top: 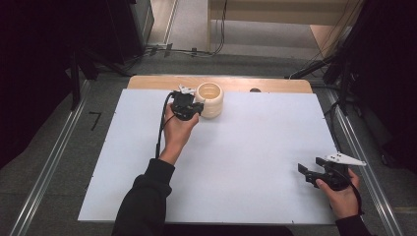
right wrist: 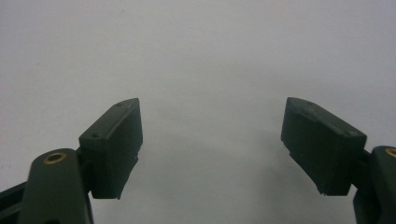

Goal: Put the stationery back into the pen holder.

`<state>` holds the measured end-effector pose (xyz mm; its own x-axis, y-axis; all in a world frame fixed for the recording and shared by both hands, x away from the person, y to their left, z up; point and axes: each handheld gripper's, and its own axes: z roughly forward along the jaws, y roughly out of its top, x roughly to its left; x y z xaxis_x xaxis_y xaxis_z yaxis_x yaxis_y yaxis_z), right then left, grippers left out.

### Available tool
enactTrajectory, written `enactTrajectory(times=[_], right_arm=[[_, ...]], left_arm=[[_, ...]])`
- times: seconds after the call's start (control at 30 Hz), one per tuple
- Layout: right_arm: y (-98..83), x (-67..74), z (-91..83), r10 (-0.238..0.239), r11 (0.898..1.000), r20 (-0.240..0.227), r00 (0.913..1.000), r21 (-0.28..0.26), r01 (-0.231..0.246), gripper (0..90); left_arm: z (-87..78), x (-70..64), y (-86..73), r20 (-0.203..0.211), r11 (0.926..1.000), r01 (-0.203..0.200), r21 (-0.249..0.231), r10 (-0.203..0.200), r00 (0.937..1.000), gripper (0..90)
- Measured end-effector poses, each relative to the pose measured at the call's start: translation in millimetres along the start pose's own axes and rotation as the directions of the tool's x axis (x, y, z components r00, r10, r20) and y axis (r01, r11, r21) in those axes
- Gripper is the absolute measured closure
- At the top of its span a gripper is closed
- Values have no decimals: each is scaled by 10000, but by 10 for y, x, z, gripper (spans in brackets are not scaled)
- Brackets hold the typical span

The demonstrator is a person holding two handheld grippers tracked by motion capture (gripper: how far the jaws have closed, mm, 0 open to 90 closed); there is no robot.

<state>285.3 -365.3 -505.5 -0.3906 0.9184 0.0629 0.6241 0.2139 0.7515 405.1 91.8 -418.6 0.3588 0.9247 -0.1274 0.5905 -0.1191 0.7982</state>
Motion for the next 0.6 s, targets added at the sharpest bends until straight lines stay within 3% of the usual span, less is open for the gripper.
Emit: enactTrajectory(times=[0.6], right_arm=[[-6,-20,11,133,9999,-84,9999,27,-133,193]], left_arm=[[216,-44,286,125,9999,-65,-125,67,9999,817]])
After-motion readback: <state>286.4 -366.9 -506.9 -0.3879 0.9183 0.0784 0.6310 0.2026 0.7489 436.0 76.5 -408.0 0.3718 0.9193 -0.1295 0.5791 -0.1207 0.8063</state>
